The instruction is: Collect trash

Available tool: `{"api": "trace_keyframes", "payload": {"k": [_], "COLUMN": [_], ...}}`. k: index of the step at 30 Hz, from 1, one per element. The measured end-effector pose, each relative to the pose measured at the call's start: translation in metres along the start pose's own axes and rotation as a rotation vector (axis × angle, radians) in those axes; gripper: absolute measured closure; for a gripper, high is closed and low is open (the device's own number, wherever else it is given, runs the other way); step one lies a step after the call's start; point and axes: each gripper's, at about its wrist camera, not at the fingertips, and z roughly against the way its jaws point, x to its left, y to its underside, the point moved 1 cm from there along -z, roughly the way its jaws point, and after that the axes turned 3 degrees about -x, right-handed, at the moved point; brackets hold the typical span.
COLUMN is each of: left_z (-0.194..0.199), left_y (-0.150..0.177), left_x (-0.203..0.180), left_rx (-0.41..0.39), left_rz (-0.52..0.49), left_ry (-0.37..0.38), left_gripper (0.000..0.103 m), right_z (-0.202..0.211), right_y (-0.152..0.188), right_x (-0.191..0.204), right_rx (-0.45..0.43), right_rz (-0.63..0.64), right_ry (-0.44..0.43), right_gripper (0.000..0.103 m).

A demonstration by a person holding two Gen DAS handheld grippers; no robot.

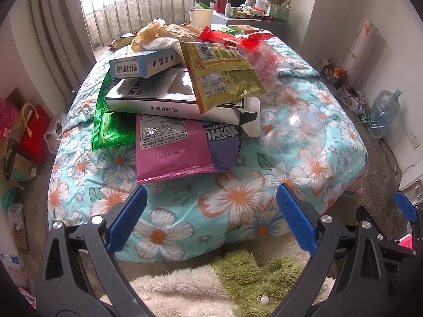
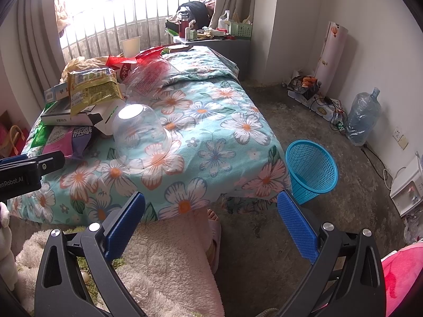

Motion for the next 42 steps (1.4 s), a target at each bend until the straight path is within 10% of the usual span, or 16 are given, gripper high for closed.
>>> {"api": "trace_keyframes", "payload": {"k": [42], "left_z": [0.003], "left_y": [-0.008], "left_x": [0.019], "left_rx": [-0.087], "left_rz": [-0.016], "left_ry": [0.028], "left_gripper": [0.009], "right_z": [0.002], "right_y": [-0.009], "right_x": [0.001], "right_rx": [-0.057], "right_rz": [-0.042], "right_ry": [-0.045], "right_gripper": [0.006]}}
